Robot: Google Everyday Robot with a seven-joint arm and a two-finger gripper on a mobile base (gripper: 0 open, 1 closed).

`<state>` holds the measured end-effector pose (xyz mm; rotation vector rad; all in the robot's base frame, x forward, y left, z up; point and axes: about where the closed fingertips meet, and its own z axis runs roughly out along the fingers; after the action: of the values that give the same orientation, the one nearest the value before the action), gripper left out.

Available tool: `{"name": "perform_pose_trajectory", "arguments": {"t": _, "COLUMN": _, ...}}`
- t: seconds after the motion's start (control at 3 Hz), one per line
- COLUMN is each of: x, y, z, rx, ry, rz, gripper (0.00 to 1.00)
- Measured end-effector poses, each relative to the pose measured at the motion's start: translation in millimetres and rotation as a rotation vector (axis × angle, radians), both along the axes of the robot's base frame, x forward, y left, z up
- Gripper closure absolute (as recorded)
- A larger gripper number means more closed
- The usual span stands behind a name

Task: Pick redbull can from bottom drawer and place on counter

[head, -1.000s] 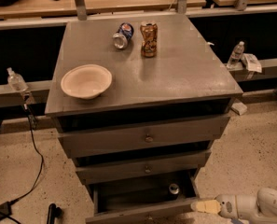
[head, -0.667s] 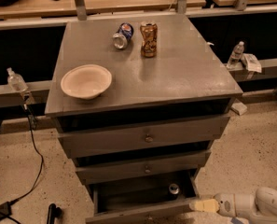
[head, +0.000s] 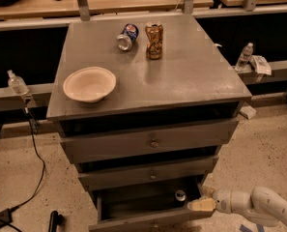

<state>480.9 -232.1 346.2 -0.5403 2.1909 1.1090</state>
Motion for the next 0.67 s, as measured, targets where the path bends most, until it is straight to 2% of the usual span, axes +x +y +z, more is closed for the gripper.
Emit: {"name": "perform_pose_trajectory", "arguments": {"t": 0.67, "x": 7.2, "y": -3.4, "z": -12.8, "rx": -0.082, "ry": -0.200, "rz": 0.003, "gripper": 0.00}}
